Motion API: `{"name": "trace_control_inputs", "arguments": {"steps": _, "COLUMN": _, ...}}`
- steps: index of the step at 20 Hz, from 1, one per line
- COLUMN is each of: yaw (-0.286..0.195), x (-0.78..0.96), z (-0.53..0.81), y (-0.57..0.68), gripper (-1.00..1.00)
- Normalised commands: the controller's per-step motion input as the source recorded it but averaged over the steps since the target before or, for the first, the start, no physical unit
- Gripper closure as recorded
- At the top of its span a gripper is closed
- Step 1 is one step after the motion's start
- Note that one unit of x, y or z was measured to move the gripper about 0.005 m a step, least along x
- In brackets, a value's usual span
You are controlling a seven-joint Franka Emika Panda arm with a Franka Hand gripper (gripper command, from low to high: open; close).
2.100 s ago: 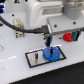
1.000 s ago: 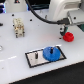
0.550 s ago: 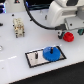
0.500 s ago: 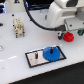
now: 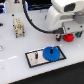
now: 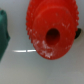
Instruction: Insert the blue gear onto the right peg, followed by the red gear
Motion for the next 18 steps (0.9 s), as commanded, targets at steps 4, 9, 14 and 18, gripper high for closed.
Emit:
{"name": "trace_control_inputs", "arguments": {"steps": 4, "yaw": 0.000, "x": -0.32, "z": -0.13, "y": 0.00, "gripper": 1.00}}
{"name": "trace_control_inputs", "arguments": {"steps": 9, "yaw": 0.000, "x": -0.12, "z": 0.20, "y": 0.00, "gripper": 1.00}}
{"name": "trace_control_inputs", "arguments": {"steps": 14, "yaw": 0.000, "x": 0.15, "z": 0.58, "y": -0.01, "gripper": 1.00}}
{"name": "trace_control_inputs", "arguments": {"steps": 18, "yaw": 0.000, "x": 0.33, "z": 0.48, "y": -0.16, "gripper": 1.00}}
